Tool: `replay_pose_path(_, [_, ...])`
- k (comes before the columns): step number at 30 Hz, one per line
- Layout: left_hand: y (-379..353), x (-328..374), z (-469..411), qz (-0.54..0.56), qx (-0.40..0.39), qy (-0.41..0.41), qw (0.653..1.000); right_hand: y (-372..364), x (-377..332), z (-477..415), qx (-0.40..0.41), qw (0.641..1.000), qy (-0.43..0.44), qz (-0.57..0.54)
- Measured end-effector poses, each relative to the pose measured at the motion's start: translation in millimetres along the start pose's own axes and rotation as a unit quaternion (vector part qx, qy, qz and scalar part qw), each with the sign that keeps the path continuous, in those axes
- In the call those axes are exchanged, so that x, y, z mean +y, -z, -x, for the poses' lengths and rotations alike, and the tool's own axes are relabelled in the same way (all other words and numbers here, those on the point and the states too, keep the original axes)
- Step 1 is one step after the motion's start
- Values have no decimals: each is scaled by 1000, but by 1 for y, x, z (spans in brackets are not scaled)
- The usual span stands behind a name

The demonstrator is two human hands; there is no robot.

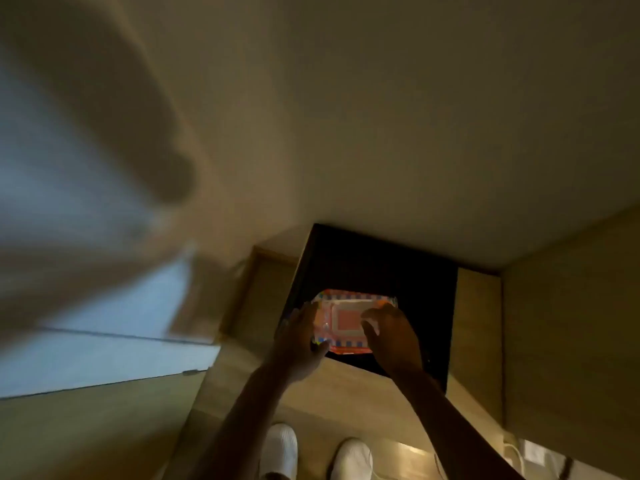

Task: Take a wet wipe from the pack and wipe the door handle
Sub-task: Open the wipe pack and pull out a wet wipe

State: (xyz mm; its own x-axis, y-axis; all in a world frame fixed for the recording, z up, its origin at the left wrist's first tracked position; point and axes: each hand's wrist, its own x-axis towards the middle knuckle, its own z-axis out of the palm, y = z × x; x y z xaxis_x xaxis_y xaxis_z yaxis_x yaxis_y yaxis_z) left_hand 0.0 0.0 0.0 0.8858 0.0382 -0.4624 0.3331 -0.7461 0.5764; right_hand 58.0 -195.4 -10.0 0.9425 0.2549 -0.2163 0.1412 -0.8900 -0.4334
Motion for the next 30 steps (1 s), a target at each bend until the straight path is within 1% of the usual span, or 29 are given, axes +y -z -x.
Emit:
replay_pose_path(1, [-8, -5, -10, 10, 7, -16, 1000, -10, 3, -4, 8, 1000, 7, 3])
replay_pose_path(6, [-36, -20, -40, -8, 47, -95, 994, -44, 16, -17, 69, 995, 40, 66])
replay_pose_path(9, [-47, -37, -53, -29, 82, -119, 989, -51, 22, -21, 88, 990, 52, 101])
replay_pose_path(12, [-47, -38, -58, -56, 76, -129, 987, -54, 26, -23, 67, 990, 57, 114])
replay_pose_path(15, [-45, -38, -63, -64, 82, -134, 986, -52, 26, -24, 66, 990, 59, 113])
replay_pose_path(18, [-45, -36, -65, -54, 81, -128, 987, -52, 30, -24, 67, 990, 71, 101])
replay_pose_path(21, [-45, -34, -67, -35, 96, -126, 987, -53, 31, -24, 62, 990, 78, 103])
replay_pose_path(30, [-50, -42, -69, -50, 72, -120, 989, -51, 26, -22, 75, 987, 87, 116])
